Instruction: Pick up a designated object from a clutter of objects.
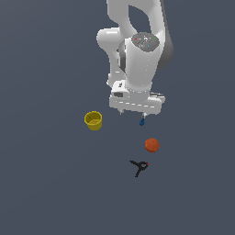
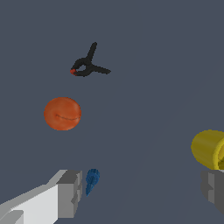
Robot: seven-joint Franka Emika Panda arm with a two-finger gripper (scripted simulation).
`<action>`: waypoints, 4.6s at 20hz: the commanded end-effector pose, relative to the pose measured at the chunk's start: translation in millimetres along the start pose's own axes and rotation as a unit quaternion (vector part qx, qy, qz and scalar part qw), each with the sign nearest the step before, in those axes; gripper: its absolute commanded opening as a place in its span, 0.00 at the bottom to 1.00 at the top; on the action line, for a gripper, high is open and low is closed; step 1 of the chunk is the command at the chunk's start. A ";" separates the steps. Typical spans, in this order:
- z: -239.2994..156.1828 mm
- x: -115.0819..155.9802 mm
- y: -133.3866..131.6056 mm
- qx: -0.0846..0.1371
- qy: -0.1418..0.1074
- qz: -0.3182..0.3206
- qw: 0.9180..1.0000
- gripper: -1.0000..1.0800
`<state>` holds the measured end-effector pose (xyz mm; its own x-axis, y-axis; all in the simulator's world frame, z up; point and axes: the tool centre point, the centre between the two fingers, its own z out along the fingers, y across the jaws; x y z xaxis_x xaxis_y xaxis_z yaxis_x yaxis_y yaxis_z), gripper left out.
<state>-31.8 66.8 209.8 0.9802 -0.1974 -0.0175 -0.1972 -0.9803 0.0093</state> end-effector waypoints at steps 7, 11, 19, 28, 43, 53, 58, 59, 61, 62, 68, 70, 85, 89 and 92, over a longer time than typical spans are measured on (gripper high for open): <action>53.7 -38.7 -31.6 -0.002 0.005 0.056 0.998 0.96; 76.3 -59.9 -44.0 0.000 0.007 0.082 0.997 0.96; 106.5 -94.1 -59.2 0.003 0.008 0.118 0.993 0.96; 118.7 -110.3 -64.8 0.006 0.008 0.134 0.991 0.96; 154.5 -110.5 -64.8 0.006 0.008 0.133 0.991 0.96; 169.1 -109.7 -65.2 0.006 0.008 0.134 0.991 0.96; 168.9 -109.6 -65.3 0.006 0.008 0.134 0.991 0.00; 168.9 -109.6 -65.3 0.006 0.008 0.134 0.991 0.00; 168.9 -109.6 -65.3 0.006 0.008 0.134 0.991 0.00; 168.9 -109.6 -65.3 0.006 0.008 0.134 0.991 0.00; 167.0 -109.1 -65.8 0.006 0.008 0.134 0.991 0.00; 163.6 -108.2 -66.7 0.006 0.008 0.134 0.991 0.00; 85.1 -86.5 -89.0 0.006 0.007 0.133 0.991 0.00; 51.1 -76.9 -98.7 0.007 0.007 0.133 0.991 0.00; 25.0 -69.4 -106.1 0.007 0.007 0.133 0.991 0.00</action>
<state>-83.7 181.4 171.6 0.8938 -0.4484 -0.0020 -0.4484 -0.8938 -0.0022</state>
